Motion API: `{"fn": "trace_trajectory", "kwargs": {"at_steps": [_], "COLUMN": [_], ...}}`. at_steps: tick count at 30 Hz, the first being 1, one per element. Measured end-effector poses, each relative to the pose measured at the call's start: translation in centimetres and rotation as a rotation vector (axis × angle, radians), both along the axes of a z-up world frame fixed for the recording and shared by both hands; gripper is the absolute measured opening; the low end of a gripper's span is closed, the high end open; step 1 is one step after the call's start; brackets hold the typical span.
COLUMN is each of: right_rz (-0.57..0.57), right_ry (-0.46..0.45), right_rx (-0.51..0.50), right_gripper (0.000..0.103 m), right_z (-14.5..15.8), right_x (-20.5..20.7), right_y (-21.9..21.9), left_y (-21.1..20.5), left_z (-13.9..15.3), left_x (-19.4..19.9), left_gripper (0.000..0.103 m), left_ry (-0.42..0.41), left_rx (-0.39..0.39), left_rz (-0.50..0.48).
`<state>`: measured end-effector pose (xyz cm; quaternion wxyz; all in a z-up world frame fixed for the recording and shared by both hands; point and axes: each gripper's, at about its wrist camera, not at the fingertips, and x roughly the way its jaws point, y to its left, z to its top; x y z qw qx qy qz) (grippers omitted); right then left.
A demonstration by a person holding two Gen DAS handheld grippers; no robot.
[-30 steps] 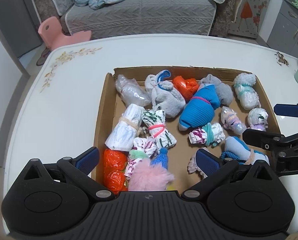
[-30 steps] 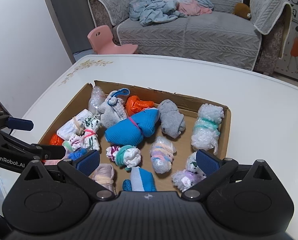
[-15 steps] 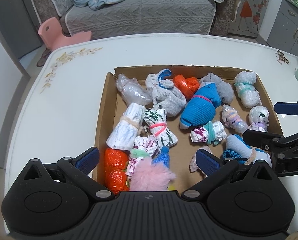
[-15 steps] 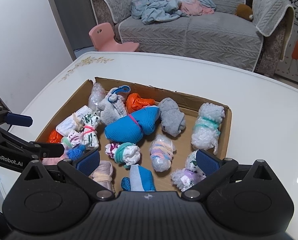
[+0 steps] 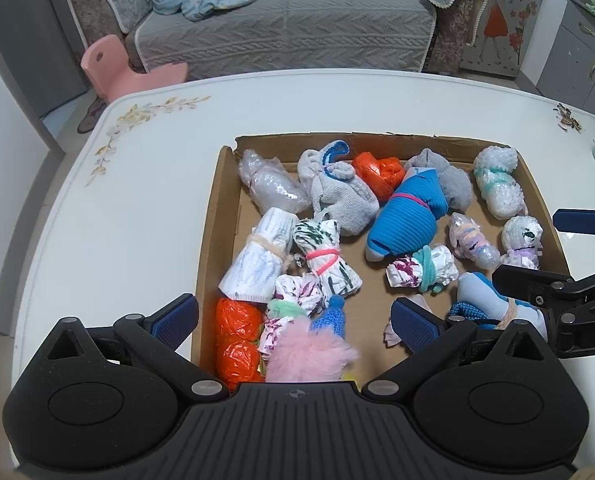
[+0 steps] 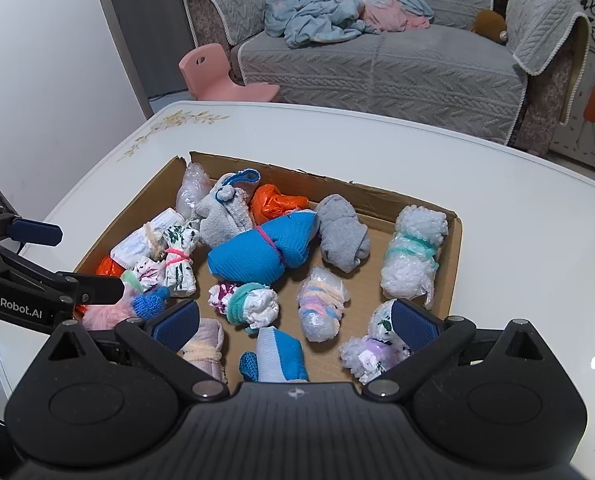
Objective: Organize objects
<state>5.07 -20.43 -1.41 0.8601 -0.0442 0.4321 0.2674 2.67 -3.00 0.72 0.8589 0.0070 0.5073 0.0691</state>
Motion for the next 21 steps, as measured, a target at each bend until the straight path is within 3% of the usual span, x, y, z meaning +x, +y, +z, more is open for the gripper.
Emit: {"fn": "trace_trajectory", "kwargs": {"at_steps": [8, 18, 21], "right_rz": [0.008, 0.008, 0.010], "right_ry": [0.003, -0.001, -0.001], "right_rx": [-0.006, -0.006, -0.005], "right_gripper": [0.102, 0.102, 0.102], "right_z": [0.0, -0.1, -0.1], "right_x": [0.0, 0.0, 0.1], "right_y": [0.0, -0.1, -0.1], "left_y": [0.5, 0.9, 1.4], "left_z": [0.0, 0.9, 0.6], "left_x": [0.0, -0.5, 0.0], "left_gripper": [0.103, 0.102, 0.102], "left_ry": [-0.005, -0.073, -0.042], "left_rx": [-0.005, 0.013, -0.013], "left_rz": [0.011, -0.003, 0.010]}}
